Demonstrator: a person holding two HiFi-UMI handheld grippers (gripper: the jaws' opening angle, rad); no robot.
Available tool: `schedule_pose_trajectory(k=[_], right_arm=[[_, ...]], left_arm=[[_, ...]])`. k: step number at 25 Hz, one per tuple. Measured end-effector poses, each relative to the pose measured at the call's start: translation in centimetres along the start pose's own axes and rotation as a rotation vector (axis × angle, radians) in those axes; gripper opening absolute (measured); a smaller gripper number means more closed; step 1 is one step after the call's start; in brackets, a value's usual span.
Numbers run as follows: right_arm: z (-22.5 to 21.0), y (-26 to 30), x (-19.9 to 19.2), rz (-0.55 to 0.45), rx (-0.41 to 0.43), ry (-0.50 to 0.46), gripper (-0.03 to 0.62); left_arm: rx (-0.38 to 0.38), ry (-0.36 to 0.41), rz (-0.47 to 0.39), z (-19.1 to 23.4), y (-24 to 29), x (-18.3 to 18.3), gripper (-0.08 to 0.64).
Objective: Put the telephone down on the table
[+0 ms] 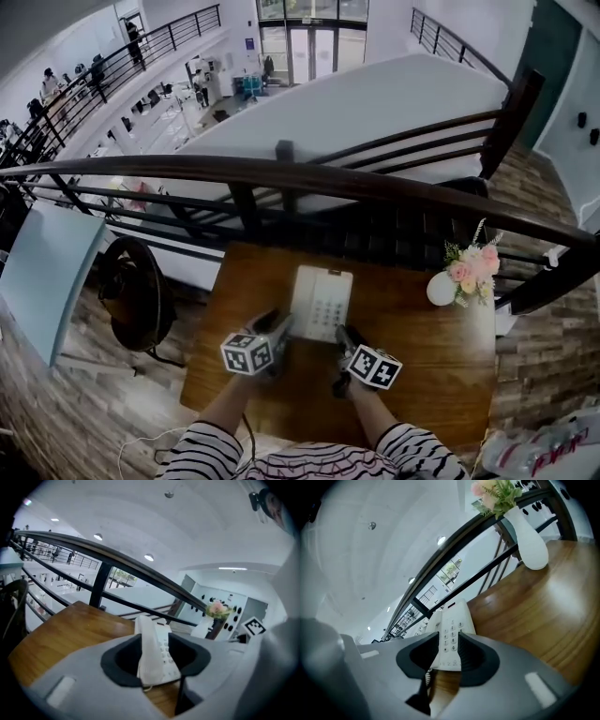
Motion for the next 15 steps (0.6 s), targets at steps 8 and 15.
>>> schedule_pose_trajectory(k=[8, 15], right_arm=[[3.8, -4.8, -3.0, -0.026, 0.059, -0.058, 0.008], [5.7, -10.0, -7.0, -0.037, 0.065, -0.132, 0.000]], left_arm=[[0.011, -0.007, -0.039, -1.9, -7.7, -2.0, 0.044], [0.024, 0.014, -0.066, -3.9, -13.8, -5.2, 0.003]])
Point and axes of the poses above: the fingertips, and each gripper's own axes: y forward along the fingers, z to its left, x out of its top, the point moved 10 cm from there along -y, backward along the fingers, and after that the axes turned 12 degrees about x, right-handed, at the moved point
